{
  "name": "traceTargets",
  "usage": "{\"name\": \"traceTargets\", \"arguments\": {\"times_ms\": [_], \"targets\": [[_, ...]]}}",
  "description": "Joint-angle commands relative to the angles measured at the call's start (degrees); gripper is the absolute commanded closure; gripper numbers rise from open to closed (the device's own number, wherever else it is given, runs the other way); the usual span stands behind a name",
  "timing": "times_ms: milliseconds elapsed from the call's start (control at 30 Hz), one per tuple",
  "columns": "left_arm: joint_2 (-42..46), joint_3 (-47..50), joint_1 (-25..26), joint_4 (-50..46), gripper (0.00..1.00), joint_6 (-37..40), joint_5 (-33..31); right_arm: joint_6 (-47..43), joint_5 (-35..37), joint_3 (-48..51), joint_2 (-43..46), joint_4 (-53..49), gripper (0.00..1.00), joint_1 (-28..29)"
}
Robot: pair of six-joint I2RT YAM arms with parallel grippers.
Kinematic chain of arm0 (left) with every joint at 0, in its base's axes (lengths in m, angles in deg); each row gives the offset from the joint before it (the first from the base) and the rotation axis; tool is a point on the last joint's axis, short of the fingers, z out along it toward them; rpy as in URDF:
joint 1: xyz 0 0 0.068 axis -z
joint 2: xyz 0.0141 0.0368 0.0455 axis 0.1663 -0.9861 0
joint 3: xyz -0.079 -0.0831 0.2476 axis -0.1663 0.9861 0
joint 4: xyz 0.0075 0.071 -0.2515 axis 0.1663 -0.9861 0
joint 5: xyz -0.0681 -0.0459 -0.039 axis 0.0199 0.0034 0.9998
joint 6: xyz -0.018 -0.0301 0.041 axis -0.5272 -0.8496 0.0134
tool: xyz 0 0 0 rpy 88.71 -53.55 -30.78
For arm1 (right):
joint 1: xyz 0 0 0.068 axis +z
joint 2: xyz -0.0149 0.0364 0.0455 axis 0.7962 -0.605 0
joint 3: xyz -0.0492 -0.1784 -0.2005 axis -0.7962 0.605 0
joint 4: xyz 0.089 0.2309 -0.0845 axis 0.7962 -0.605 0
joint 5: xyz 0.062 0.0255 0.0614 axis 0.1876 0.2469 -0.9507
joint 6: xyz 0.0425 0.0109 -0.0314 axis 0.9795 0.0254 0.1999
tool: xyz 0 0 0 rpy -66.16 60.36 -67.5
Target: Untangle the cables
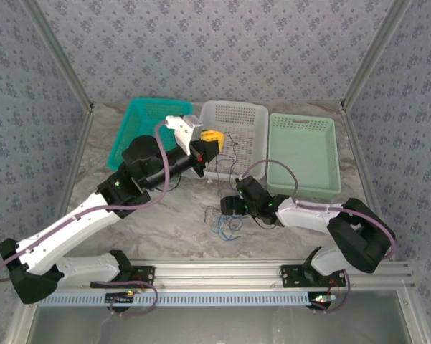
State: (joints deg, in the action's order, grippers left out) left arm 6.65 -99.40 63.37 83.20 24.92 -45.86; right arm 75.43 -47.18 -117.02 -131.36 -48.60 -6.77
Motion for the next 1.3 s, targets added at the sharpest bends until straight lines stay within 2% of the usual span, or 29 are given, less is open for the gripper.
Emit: {"name": "traceTargets", "arguments": {"times_ms": [0, 233, 667, 1067, 1267], "targets": [[0.53, -4.6, 0.25, -0.02, 1.0, 4.13, -0.35, 1.17, 1.76, 1.23, 0.24, -1.82, 0.14, -0.41], [-1.19, -12.57, 0.25, -2.34, 1.0, 8.61, -0.71, 1.62, 1.55, 2.71, 0.46, -2.05, 0.14, -0.67], [-4.68, -20.84, 0.16, -2.82, 1.0, 12.4, -1.11, 1.72, 0.93, 5.09, 0.48, -2.63, 0.15, -1.76], [-7.07, -24.53, -0.93, -1.85, 1.0, 13.34, -2.17, 0.9, 0.75, 6.67, 2.26, -2.39, 0.13, -1.72], [-10.78, -29.73, -5.11, -2.68, 1.0, 12.19, -0.68, 1.11, 1.02, 8.0, 3.99, -2.24, 0.12, -1.73]]}}
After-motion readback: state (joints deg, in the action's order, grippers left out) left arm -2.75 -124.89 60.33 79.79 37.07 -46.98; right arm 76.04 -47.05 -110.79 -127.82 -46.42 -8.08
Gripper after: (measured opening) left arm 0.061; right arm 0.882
